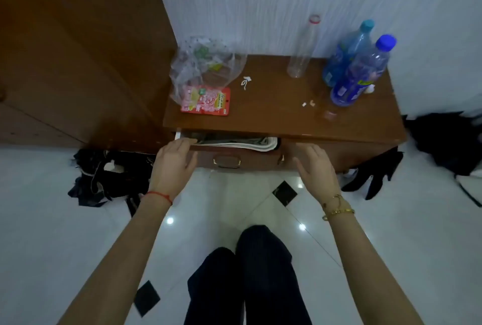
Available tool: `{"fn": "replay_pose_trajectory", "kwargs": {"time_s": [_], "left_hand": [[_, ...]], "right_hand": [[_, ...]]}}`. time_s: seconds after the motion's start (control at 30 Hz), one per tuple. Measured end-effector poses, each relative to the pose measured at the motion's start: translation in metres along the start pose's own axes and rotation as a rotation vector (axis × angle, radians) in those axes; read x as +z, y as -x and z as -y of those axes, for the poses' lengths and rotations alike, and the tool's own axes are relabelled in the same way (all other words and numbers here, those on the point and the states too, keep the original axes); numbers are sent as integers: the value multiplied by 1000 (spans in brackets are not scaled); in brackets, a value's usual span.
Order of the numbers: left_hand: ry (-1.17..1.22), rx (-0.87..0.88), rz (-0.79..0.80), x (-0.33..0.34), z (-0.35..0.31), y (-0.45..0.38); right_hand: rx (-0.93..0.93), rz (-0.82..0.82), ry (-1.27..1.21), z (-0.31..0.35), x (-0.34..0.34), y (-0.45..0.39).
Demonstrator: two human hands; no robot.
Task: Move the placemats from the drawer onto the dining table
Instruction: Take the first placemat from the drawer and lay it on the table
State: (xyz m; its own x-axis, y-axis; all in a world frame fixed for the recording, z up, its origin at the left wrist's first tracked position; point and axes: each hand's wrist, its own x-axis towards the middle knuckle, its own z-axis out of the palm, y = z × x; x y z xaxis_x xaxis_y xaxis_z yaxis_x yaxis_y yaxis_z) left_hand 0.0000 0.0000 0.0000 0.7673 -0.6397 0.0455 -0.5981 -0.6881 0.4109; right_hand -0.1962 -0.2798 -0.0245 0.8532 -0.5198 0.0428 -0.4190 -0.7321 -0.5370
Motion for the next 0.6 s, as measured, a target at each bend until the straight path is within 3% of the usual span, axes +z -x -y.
{"fn": "replay_pose_trajectory", "kwargs": {"time_s": [0.3,0.6], "left_hand": [[-117,50,-158,132,99,-27],[-135,89,-277,168,130,-21]], "right_hand": [[-95,-85,72,-74,143,-33],[-128,-259,46,-88,179,-24]]}}
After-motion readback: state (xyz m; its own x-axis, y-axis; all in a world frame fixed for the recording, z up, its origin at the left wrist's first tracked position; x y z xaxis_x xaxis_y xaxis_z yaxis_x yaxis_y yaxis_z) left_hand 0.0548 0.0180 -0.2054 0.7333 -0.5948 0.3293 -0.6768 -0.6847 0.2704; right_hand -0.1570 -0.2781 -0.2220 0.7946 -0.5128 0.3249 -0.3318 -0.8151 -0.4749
